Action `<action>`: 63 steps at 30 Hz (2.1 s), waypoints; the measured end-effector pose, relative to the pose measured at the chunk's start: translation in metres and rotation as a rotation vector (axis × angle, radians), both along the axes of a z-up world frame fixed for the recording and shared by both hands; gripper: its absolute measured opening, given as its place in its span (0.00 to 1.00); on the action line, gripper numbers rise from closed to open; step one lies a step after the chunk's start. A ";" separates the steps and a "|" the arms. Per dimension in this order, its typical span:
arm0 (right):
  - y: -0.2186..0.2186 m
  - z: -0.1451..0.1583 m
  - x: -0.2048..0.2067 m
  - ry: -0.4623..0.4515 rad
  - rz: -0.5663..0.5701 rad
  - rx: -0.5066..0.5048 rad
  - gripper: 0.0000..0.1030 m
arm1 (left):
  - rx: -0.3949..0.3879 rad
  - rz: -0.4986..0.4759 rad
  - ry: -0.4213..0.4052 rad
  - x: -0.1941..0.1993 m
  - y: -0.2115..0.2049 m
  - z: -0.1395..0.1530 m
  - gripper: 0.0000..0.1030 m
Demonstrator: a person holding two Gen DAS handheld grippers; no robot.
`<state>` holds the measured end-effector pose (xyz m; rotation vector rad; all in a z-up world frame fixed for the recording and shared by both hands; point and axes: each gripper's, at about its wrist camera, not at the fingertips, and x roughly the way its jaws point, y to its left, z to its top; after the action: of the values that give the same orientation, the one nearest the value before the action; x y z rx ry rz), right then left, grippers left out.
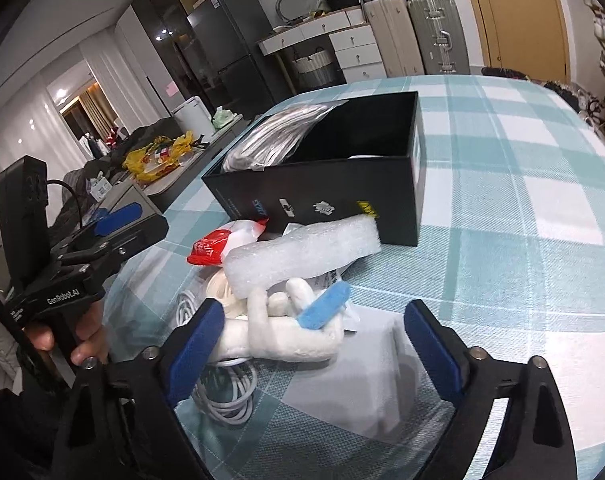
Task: Organize soft objects
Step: 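Move the right gripper to the white plush toy and grasp it, then grasp the red balloon glue bag with the left gripper while the right lifts the plush toy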
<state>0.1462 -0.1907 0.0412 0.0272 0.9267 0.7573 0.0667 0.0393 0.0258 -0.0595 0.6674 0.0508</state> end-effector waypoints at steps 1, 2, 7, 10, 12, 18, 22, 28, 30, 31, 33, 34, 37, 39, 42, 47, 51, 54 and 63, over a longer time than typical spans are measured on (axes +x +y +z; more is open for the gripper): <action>0.000 0.000 -0.001 0.000 0.002 0.000 0.86 | 0.001 0.000 0.000 0.000 0.000 0.000 1.00; 0.000 -0.001 0.000 0.003 0.005 0.002 0.85 | 0.000 -0.001 0.000 0.000 0.000 -0.001 1.00; 0.001 -0.004 0.001 0.045 0.017 0.020 0.81 | -0.001 -0.002 0.004 0.001 0.000 -0.002 1.00; -0.001 -0.008 0.005 0.081 0.018 0.037 0.81 | -0.001 -0.002 0.003 0.002 0.000 -0.002 1.00; -0.002 -0.011 0.007 0.118 0.016 0.053 0.81 | -0.002 -0.001 0.002 0.002 0.000 -0.002 1.00; -0.003 -0.012 0.006 0.149 0.031 0.081 0.79 | -0.002 -0.003 0.001 0.002 0.001 -0.003 1.00; -0.002 -0.013 0.005 0.173 0.050 0.113 0.64 | -0.002 -0.003 0.001 0.002 0.001 -0.003 1.00; -0.002 -0.011 0.004 0.141 0.041 0.113 0.39 | -0.002 0.000 0.004 0.002 0.001 -0.003 1.00; -0.002 -0.008 0.002 0.117 0.041 0.109 0.38 | 0.000 0.000 0.004 0.002 0.001 -0.002 1.00; -0.002 -0.007 0.002 0.111 0.042 0.109 0.37 | 0.001 0.000 0.004 0.002 0.001 -0.002 1.00; -0.002 -0.004 0.000 0.086 0.041 0.105 0.37 | 0.002 -0.001 0.005 0.002 0.001 -0.002 1.00; -0.003 -0.004 -0.001 0.079 0.042 0.102 0.37 | 0.002 -0.001 0.006 0.002 0.001 -0.002 1.00; -0.004 0.002 -0.003 0.050 0.044 0.096 0.37 | 0.000 0.000 0.005 0.002 0.001 -0.002 1.00; -0.005 0.006 -0.005 0.026 0.043 0.097 0.37 | 0.000 0.001 0.005 0.002 0.001 -0.002 1.00; -0.011 0.016 -0.009 -0.027 0.037 0.109 0.37 | -0.002 0.002 0.005 0.002 0.001 -0.002 1.00; -0.018 0.030 -0.012 -0.109 0.002 0.117 0.37 | -0.002 0.001 0.010 0.003 0.002 -0.004 1.00; -0.026 0.038 -0.012 -0.164 -0.046 0.133 0.37 | -0.011 0.001 0.023 0.005 0.002 -0.009 1.00; -0.031 0.043 -0.013 -0.204 -0.075 0.157 0.37 | -0.045 0.008 0.037 0.009 0.002 -0.013 1.00; -0.039 0.052 -0.017 -0.297 -0.147 0.176 0.37 | -0.031 -0.024 0.127 0.033 -0.013 -0.036 0.99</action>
<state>0.1296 -0.2302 0.0935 0.1327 0.5681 0.6828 0.0992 0.0265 -0.0102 -0.0789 0.7956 0.0212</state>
